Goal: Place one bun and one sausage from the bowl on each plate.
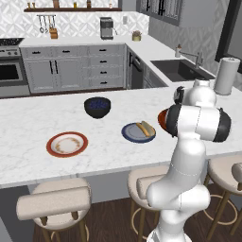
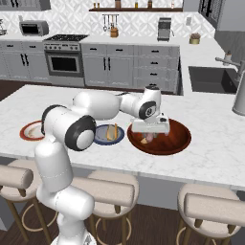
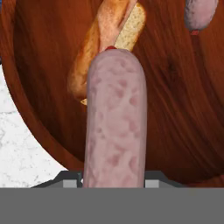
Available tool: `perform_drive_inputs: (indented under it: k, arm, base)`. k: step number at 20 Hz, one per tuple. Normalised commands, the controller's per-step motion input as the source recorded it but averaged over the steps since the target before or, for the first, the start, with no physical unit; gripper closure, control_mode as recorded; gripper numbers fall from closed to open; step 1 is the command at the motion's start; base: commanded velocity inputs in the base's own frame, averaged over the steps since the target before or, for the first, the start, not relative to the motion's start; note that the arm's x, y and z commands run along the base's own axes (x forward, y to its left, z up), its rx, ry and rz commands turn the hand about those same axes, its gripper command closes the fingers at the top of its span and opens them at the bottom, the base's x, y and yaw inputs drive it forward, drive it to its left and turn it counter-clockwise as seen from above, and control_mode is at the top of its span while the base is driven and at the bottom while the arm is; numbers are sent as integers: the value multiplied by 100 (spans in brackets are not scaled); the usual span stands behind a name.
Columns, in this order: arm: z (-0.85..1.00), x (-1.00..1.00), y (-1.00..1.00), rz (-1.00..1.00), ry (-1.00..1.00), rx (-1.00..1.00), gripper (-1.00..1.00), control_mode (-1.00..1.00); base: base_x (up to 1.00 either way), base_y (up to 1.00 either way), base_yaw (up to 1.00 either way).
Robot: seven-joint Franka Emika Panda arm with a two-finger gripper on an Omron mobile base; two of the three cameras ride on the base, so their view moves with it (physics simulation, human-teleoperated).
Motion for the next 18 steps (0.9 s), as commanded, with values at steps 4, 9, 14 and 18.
perform_drive_inputs:
  k: [4,9,14,18]
  arm:
    - [17,-3,100,0,7,0,100,-100]
    - [18,6,100,0,8,0,100,-100]
    - [6,14,100,-1,9,0,100,-100]
    - [0,21,100,-3,9,-1,100,-100]
  base:
    - [0,0,0]
    - [0,0,0]
    - [0,0,0]
    - [0,0,0]
